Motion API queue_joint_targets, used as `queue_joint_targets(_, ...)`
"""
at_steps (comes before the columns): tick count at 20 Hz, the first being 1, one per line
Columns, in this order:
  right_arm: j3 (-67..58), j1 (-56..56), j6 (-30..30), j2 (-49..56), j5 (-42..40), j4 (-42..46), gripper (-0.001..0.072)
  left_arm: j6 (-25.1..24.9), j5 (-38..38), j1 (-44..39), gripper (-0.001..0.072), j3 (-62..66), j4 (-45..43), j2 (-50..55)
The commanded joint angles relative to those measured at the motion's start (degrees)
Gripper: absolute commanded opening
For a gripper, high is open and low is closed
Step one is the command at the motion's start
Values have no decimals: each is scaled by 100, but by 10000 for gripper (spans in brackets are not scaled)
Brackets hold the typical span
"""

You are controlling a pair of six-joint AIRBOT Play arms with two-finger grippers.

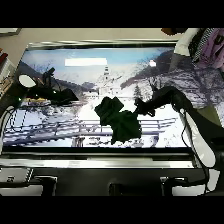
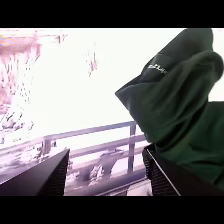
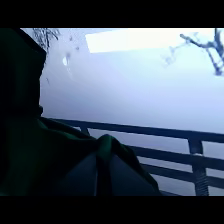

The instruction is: Fold the clothes and pants, and hang the long-sleeved shirts on hangers.

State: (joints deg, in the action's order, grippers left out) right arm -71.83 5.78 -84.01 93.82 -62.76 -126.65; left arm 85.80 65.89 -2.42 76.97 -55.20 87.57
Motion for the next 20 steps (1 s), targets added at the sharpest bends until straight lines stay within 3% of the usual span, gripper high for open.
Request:
queue_joint_targets(1,-4,37,85,-258,-103,323,30,-557,-1178,-238,547,-774,938,109)
queue_joint_targets(4,-4,37,87,-415,-339,328,30,-944,-1467,-739,546,-896,1696,590)
queue_joint_targets(10,-4,48,87,-501,-664,328,30,-933,-2249,-1349,519,-896,2074,1158)
queue_joint_targets(11,-4,48,90,-522,-671,330,30,-933,-2288,-1364,445,-896,2072,1200)
queue_joint_targets(13,-4,48,90,-597,-669,330,30,-933,-2280,-1290,117,-885,2074,1226)
queue_joint_targets(14,-4,48,85,-654,-658,334,30,-933,-2216,-1222,28,-835,2074,1215)
queue_joint_targets(17,-7,46,63,-966,-570,562,29,-960,-1882,-890,26,-437,2065,1086)
queue_joint_targets(20,-188,46,87,-1604,-393,1362,28,-953,-1458,-411,26,127,1749,721)
